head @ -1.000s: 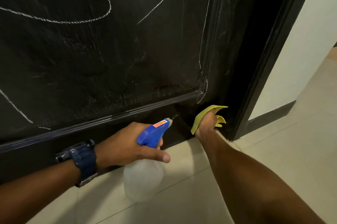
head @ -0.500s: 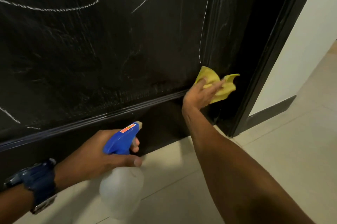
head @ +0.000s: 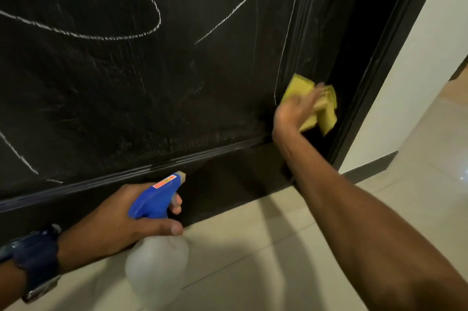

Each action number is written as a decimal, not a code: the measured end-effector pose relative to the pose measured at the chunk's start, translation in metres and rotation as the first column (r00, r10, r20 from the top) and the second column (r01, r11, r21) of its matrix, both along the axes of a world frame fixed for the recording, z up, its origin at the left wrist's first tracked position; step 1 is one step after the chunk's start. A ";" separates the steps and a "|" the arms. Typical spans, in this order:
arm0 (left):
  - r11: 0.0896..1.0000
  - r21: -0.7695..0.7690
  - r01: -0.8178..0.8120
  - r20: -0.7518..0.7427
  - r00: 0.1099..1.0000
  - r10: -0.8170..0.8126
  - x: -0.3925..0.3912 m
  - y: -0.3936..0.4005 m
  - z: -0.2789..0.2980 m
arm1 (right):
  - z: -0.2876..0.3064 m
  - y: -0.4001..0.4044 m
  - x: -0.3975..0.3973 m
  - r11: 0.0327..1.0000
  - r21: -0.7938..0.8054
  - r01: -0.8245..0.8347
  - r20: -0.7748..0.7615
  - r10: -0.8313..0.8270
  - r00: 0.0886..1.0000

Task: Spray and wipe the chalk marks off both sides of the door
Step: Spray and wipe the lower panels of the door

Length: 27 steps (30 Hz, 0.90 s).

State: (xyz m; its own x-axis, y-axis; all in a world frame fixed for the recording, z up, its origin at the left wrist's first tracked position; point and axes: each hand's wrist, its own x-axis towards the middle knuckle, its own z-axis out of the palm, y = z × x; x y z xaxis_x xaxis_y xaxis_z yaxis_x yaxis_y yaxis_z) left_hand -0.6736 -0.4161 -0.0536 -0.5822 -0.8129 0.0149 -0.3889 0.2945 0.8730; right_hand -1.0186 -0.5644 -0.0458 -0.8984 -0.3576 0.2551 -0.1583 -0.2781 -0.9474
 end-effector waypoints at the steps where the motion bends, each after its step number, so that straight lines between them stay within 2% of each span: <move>1: 1.000 -0.016 -0.005 0.001 1.000 0.005 -0.001 -0.002 -0.001 | 0.016 -0.001 0.001 1.000 0.000 0.028 -0.182 -0.028 0.983; 2: 1.000 -0.027 -0.007 0.011 1.000 0.008 -0.002 -0.004 -0.003 | 0.029 0.003 0.002 0.999 -0.017 0.042 -0.326 -0.045 0.944; 4: 0.999 -0.037 -0.009 0.023 1.000 0.010 -0.006 -0.007 -0.008 | 0.022 0.007 -0.005 0.998 -0.057 0.022 -0.465 -0.046 0.884; 6: 0.999 -0.036 -0.009 0.031 0.999 0.010 -0.012 -0.010 -0.013 | -0.008 0.011 -0.017 0.998 -0.055 -0.007 -0.518 -0.023 0.855; 8: 1.000 -0.028 -0.008 0.031 0.999 0.009 -0.016 -0.014 -0.020 | -0.052 0.013 -0.024 0.999 -0.007 -0.033 -0.503 0.025 0.864; 11: 1.000 -0.013 -0.018 0.011 1.000 0.018 -0.023 -0.016 -0.030 | -0.121 0.014 -0.022 0.993 0.105 -0.048 -0.359 0.082 0.930; 14: 1.000 0.003 -0.030 0.009 1.000 0.030 -0.027 -0.014 -0.035 | -0.171 0.020 -0.003 0.988 0.142 -0.061 -0.195 0.088 0.977; 16: 0.999 0.021 -0.044 0.005 0.999 0.044 -0.028 -0.015 -0.037 | -0.192 0.021 0.005 0.977 0.198 -0.086 0.025 0.082 0.996; 18: 0.999 0.010 -0.051 -0.019 0.999 0.051 -0.028 -0.019 -0.040 | -0.212 0.023 0.009 0.950 0.289 -0.119 0.320 0.022 0.947; 19: 0.999 -0.006 -0.052 -0.025 0.998 0.052 -0.029 -0.021 -0.040 | -0.222 0.026 0.009 0.934 0.329 -0.138 0.407 -0.008 0.913; 20: 0.999 -0.016 -0.050 -0.026 0.998 0.050 -0.031 -0.024 -0.038 | -0.228 0.031 0.009 0.923 0.354 -0.150 0.442 -0.024 0.897; 27: 0.997 -0.056 -0.051 -0.045 0.998 0.048 -0.015 -0.029 -0.029 | -0.226 0.034 0.013 0.880 0.453 -0.143 0.388 -0.051 0.920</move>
State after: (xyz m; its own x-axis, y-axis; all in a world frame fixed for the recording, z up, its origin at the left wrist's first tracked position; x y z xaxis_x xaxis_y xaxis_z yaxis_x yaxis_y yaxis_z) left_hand -0.6890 -0.4454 -0.0824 -0.5390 -0.8378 0.0866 -0.3663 0.3258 0.8716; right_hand -1.0058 -0.5309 -0.2717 -0.8688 -0.3897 -0.3056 0.2390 0.2106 -0.9479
